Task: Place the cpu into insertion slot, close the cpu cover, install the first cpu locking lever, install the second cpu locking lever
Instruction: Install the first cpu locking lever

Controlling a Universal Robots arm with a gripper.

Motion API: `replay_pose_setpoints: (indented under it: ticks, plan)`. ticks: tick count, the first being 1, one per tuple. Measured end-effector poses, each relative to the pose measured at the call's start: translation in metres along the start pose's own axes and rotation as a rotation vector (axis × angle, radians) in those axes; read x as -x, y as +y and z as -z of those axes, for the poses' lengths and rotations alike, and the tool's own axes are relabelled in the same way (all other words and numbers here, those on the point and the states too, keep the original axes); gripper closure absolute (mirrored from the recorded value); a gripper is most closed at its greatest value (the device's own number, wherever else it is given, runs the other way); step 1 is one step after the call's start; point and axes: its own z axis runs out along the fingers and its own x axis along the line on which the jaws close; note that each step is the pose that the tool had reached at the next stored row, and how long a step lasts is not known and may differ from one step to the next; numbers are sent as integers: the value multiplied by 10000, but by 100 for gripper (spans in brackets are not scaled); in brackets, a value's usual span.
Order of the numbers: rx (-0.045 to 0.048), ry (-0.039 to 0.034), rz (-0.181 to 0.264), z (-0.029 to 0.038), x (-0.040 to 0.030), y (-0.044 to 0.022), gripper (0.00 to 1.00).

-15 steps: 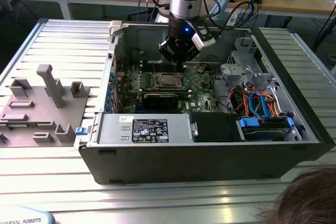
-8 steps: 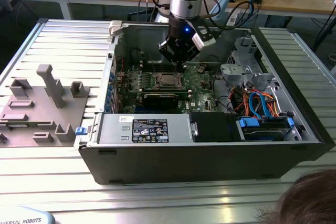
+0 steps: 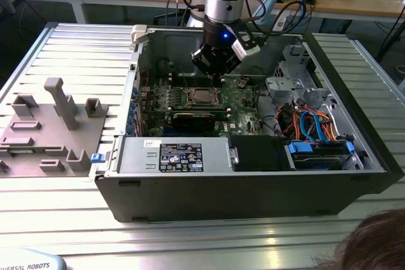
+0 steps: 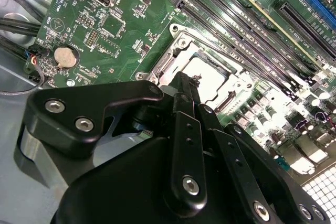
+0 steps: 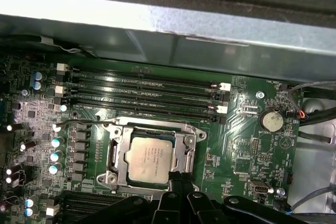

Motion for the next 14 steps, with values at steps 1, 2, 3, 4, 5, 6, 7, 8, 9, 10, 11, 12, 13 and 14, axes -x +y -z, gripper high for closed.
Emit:
replay_pose_setpoints:
  ticks: [1, 2, 3, 4, 5, 6, 7, 8, 9, 10, 11, 12, 13, 14]
  plan:
    - [0, -1, 19, 0, 0, 0, 89]
    - [0, -2, 30, 0, 0, 0, 89]
    - [0, -2, 47, 0, 0, 0, 89]
    - [0, -3, 58, 0, 0, 0, 89]
    - [1, -4, 81, 0, 0, 0, 89]
    - [1, -5, 93, 0, 0, 0, 89]
    - [1, -6, 105, 0, 0, 0, 89]
    - [1, -7, 128, 0, 0, 0, 89]
    - [1, -8, 147, 0, 0, 0, 89]
    - [1, -9, 158, 0, 0, 0, 89]
    - [1, -9, 169, 0, 0, 0, 89]
    - [1, -10, 189, 0, 0, 0, 89]
    - [2, -10, 199, 0, 0, 0, 89]
    - [2, -11, 211, 0, 0, 0, 89]
